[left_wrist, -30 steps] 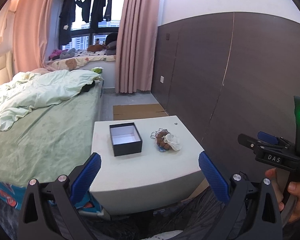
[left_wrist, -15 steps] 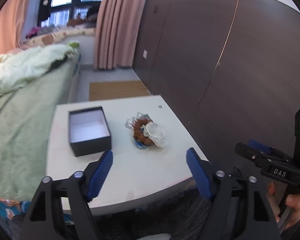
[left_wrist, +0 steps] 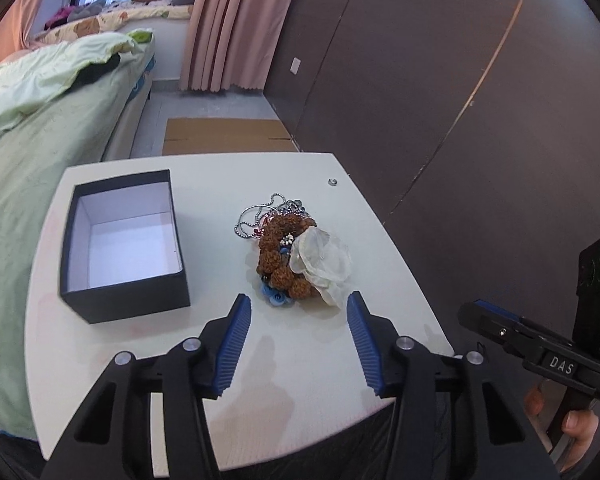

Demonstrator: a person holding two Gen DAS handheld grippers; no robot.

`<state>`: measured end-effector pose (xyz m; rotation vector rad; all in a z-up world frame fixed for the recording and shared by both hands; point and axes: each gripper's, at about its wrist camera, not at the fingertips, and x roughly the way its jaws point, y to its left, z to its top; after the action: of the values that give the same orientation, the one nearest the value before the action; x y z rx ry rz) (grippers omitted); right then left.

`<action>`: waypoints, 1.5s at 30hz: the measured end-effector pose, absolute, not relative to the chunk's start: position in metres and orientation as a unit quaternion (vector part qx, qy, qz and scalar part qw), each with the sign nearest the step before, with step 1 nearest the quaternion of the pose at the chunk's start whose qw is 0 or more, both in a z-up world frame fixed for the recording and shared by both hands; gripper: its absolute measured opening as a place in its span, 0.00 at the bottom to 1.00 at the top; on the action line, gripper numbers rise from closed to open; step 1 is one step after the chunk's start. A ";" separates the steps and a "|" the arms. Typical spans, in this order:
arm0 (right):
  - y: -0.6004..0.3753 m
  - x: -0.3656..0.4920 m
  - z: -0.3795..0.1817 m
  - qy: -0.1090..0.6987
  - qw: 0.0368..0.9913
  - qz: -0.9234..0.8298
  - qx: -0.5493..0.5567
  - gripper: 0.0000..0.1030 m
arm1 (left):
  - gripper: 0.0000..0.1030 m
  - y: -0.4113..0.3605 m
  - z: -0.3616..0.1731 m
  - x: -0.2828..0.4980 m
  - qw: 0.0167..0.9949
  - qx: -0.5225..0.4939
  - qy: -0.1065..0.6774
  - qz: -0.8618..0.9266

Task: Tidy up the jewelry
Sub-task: 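Grasp the brown bead bracelet with the left gripper while the right gripper grasps the white flower, then carry the bracelet and flower into the black box and open both grippers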

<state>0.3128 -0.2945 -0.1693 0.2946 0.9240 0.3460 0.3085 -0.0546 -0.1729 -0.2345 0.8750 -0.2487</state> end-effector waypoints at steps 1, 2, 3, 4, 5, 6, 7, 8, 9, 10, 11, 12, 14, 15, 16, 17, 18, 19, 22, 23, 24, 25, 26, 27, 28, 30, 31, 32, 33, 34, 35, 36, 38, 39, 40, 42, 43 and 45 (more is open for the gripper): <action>-0.293 0.318 -0.172 0.444 0.867 0.170 0.148 0.69 | 0.46 -0.055 -0.176 0.313 0.890 -0.113 0.425 -0.119; -0.293 0.323 -0.176 0.445 0.864 0.176 0.157 0.69 | 0.46 -0.056 -0.180 0.319 0.889 -0.112 0.428 -0.120; -0.291 0.328 -0.179 0.447 0.861 0.179 0.163 0.69 | 0.46 -0.057 -0.182 0.323 0.888 -0.111 0.430 -0.120; -0.289 0.332 -0.181 0.448 0.859 0.182 0.167 0.69 | 0.46 -0.057 -0.184 0.327 0.887 -0.111 0.432 -0.120; -0.287 0.338 -0.186 0.453 0.855 0.187 0.172 0.69 | 0.46 -0.056 -0.187 0.332 0.886 -0.112 0.434 -0.119; -0.285 0.342 -0.189 0.458 0.850 0.190 0.176 0.69 | 0.46 -0.056 -0.189 0.336 0.885 -0.114 0.436 -0.119; -0.284 0.346 -0.192 0.462 0.847 0.193 0.179 0.69 | 0.46 -0.055 -0.192 0.339 0.884 -0.116 0.438 -0.118; -0.281 0.352 -0.196 0.466 0.843 0.196 0.183 0.69 | 0.46 -0.055 -0.194 0.342 0.883 -0.117 0.439 -0.118; -0.279 0.357 -0.200 0.471 0.837 0.202 0.192 0.69 | 0.43 -0.055 -0.196 0.346 0.882 -0.118 0.441 -0.118; -0.276 0.362 -0.204 0.474 0.833 0.207 0.199 0.69 | 0.42 -0.055 -0.198 0.349 0.880 -0.119 0.444 -0.118; -0.274 0.366 -0.207 0.477 0.828 0.211 0.205 0.69 | 0.40 -0.055 -0.201 0.353 0.878 -0.120 0.448 -0.118; -0.270 0.371 -0.211 0.480 0.823 0.216 0.212 0.69 | 0.40 -0.054 -0.204 0.356 0.877 -0.123 0.450 -0.118; -0.265 0.378 -0.217 0.485 0.817 0.221 0.221 0.65 | 0.39 -0.053 -0.208 0.361 0.875 -0.126 0.453 -0.117; -0.261 0.384 -0.222 0.491 0.811 0.222 0.227 0.64 | 0.38 -0.052 -0.210 0.364 0.874 -0.128 0.455 -0.116; -0.259 0.388 -0.226 0.495 0.808 0.222 0.231 0.62 | 0.38 -0.052 -0.211 0.366 0.873 -0.129 0.456 -0.116; -0.257 0.392 -0.229 0.497 0.806 0.221 0.234 0.61 | 0.38 -0.052 -0.213 0.367 0.872 -0.130 0.457 -0.117; -0.254 0.396 -0.233 0.501 0.803 0.218 0.238 0.61 | 0.38 -0.052 -0.214 0.370 0.871 -0.130 0.459 -0.117; -0.253 0.400 -0.237 0.504 0.801 0.216 0.242 0.58 | 0.38 -0.052 -0.216 0.372 0.870 -0.130 0.461 -0.116; -0.251 0.409 -0.247 0.508 0.794 0.219 0.253 0.35 | 0.38 -0.053 -0.220 0.377 0.868 -0.130 0.465 -0.117; -0.252 0.410 -0.250 0.512 0.791 0.218 0.256 0.13 | 0.38 -0.054 -0.221 0.379 0.868 -0.129 0.466 -0.116; -0.253 0.411 -0.251 0.513 0.788 0.220 0.259 0.03 | 0.38 -0.054 -0.222 0.380 0.867 -0.127 0.467 -0.115; -0.253 0.411 -0.251 0.512 0.787 0.223 0.262 0.03 | 0.38 -0.055 -0.223 0.381 0.867 -0.126 0.468 -0.114; -0.255 0.408 -0.248 0.505 0.792 0.222 0.262 0.03 | 0.38 -0.055 -0.224 0.381 0.867 -0.126 0.468 -0.113; -0.258 0.405 -0.243 0.495 0.798 0.225 0.260 0.03 | 0.38 -0.055 -0.225 0.382 0.867 -0.126 0.469 -0.112; -0.259 0.401 -0.239 0.489 0.800 0.229 0.260 0.03 | 0.38 -0.055 -0.226 0.382 0.867 -0.126 0.469 -0.112; -0.265 0.395 -0.230 0.477 0.806 0.232 0.261 0.03 | 0.37 -0.055 -0.229 0.384 0.866 -0.126 0.471 -0.110; -0.267 0.393 -0.227 0.475 0.809 0.230 0.261 0.03 | 0.35 -0.056 -0.230 0.384 0.866 -0.126 0.472 -0.109; -0.271 0.390 -0.222 0.470 0.812 0.228 0.262 0.03 | 0.31 -0.057 -0.232 0.386 0.865 -0.123 0.474 -0.107; -0.273 0.389 -0.218 0.465 0.813 0.228 0.264 0.03 | 0.29 -0.058 -0.233 0.386 0.865 -0.120 0.475 -0.107; -0.277 0.386 -0.211 0.457 0.816 0.231 0.268 0.03 | 0.28 -0.059 -0.233 0.386 0.866 -0.119 0.474 -0.107; -0.279 0.385 -0.206 0.451 0.818 0.233 0.269 0.03 | 0.26 -0.061 -0.232 0.386 0.867 -0.115 0.473 -0.106; -0.283 0.382 -0.199 0.442 0.822 0.235 0.271 0.03 | 0.24 -0.063 -0.231 0.386 0.870 -0.107 0.471 -0.104; -0.288 0.378 -0.188 0.430 0.829 0.234 0.271 0.03 | 0.24 -0.065 -0.228 0.386 0.871 -0.097 0.470 -0.100; -0.289 0.377 -0.183 0.427 0.831 0.233 0.270 0.03 | 0.23 -0.066 -0.227 0.386 0.872 -0.095 0.470 -0.099; -0.289 0.376 -0.179 0.424 0.834 0.231 0.267 0.03 | 0.23 -0.066 -0.225 0.386 0.874 -0.092 0.468 -0.097; -0.290 0.374 -0.175 0.423 0.836 0.229 0.263 0.03 | 0.22 -0.067 -0.218 0.383 0.878 -0.088 0.461 -0.097; -0.290 0.373 -0.174 0.424 0.836 0.228 0.262 0.03 | 0.18 -0.068 -0.214 0.382 0.880 -0.086 0.457 -0.099; -0.289 0.371 -0.173 0.427 0.838 0.224 0.257 0.03 | 0.16 -0.070 -0.204 0.380 0.884 -0.080 0.448 -0.104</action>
<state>0.3711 -0.2890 -0.1729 0.5441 0.9029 0.4740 0.3800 -0.0700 -0.2043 -0.1674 0.9332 -0.2154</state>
